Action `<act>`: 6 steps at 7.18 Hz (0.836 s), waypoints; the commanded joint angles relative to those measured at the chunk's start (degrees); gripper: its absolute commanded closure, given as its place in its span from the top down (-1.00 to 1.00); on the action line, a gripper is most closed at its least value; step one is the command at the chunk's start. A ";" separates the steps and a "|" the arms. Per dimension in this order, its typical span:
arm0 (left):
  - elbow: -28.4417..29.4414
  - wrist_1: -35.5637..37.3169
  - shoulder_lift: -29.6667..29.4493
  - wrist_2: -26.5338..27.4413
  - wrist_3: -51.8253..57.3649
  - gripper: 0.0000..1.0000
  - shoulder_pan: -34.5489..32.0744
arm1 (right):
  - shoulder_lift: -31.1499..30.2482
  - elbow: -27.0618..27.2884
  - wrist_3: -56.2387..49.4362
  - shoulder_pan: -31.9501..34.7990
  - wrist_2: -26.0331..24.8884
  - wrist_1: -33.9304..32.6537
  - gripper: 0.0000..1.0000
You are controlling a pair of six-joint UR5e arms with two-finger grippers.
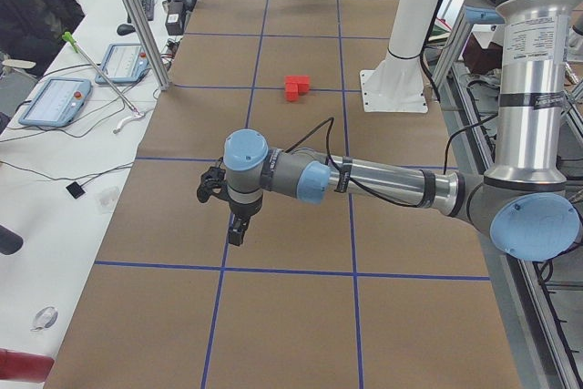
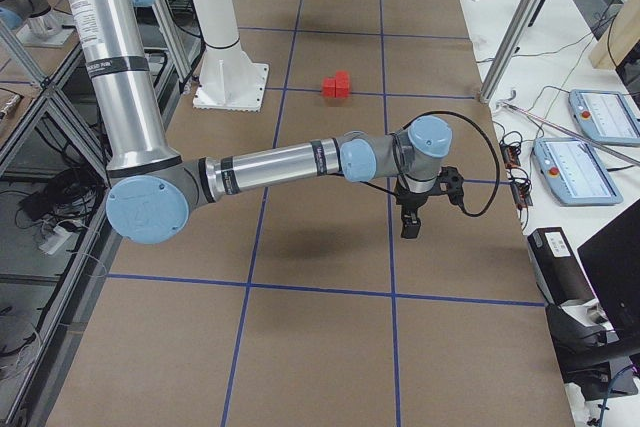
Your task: Form red blocks into L shape at center
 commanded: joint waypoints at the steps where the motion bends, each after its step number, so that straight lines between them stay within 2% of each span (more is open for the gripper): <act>1: 0.47 1.28 -0.21 -0.17 0.09 1.00 -0.75 | -1.38 -0.39 -0.64 1.21 -0.38 0.02 0.99; 3: 1.87 2.51 0.22 -0.25 -6.99 1.00 -0.75 | -1.30 -1.53 -0.46 1.21 -0.29 0.02 0.99; 6: 3.46 2.51 1.19 -0.34 -7.47 1.00 -1.28 | -2.00 -1.19 -1.08 1.30 0.23 -0.06 0.99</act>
